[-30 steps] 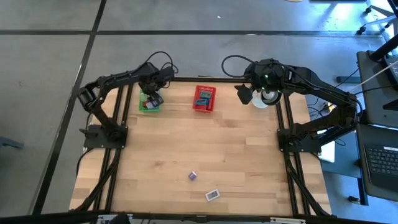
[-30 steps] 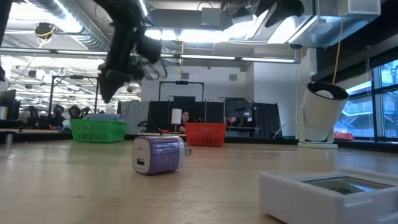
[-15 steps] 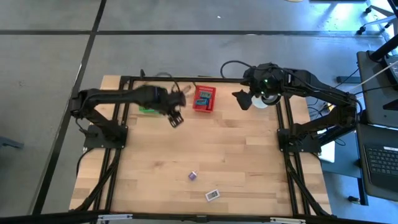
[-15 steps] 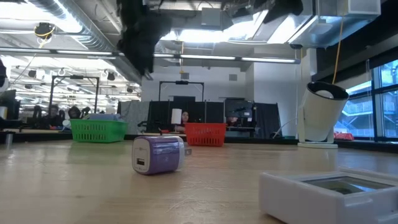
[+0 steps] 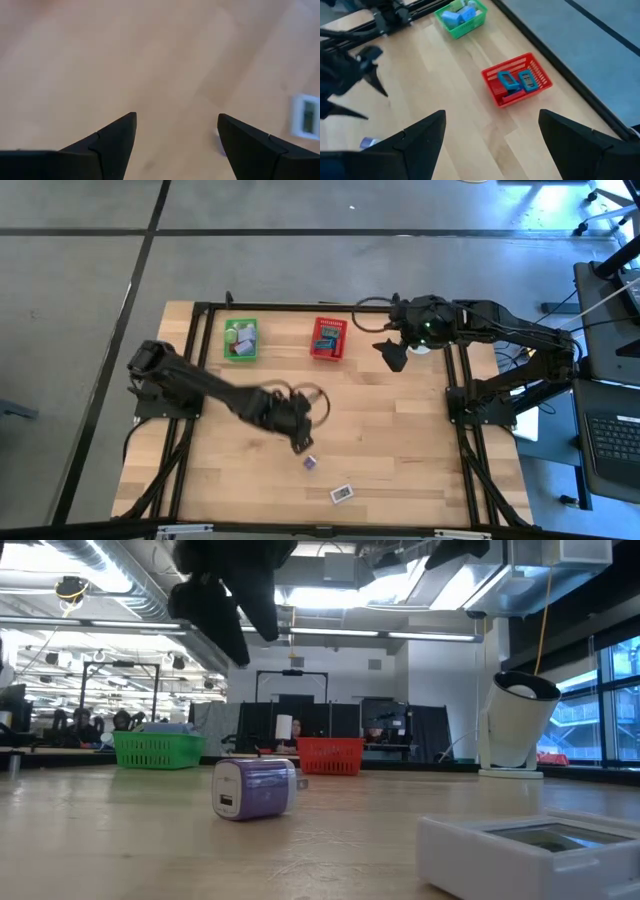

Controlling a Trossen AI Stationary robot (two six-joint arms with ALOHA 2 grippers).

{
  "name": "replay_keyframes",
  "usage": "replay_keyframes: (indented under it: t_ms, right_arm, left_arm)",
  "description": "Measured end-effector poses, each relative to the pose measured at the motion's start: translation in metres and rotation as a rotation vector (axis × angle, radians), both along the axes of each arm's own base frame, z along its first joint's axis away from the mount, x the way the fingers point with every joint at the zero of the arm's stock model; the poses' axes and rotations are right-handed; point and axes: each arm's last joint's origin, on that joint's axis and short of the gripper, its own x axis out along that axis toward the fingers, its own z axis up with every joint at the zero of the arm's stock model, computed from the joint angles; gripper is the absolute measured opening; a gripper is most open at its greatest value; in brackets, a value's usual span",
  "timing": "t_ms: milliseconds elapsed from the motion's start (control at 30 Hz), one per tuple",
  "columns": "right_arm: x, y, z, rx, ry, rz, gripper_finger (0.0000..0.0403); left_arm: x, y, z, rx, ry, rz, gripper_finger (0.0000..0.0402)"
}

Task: Pick & Place Office items
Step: Put the purple charger adapter into the green bin

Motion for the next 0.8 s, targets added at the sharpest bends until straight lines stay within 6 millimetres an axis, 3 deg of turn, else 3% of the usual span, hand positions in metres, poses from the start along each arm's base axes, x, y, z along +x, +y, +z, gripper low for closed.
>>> replay_keyframes:
  t_ms: [200, 333, 567, 800]
  right_arm:
    - [0.001, 0.009, 0.0, 0.013, -0.004, 0.023, 0.032]
    - [0.001, 0.014, 0.0, 0.014, -0.005, 0.038, 0.032]
    - [0.001, 0.018, 0.0, 0.01, -0.005, 0.055, 0.032]
    - [0.001, 0.023, 0.0, -0.009, -0.004, 0.062, 0.032]
  left_arm:
    - [0.009, -0.058, -0.026, -0.052, -0.099, -0.078, 0.0276]
    - [0.01, -0.082, -0.042, -0.003, -0.13, -0.121, 0.0275]
    - [0.007, -0.104, -0.074, 0.119, -0.099, -0.154, 0.0276]
    - [0.009, -0.108, -0.094, 0.157, -0.092, -0.097, 0.0273]
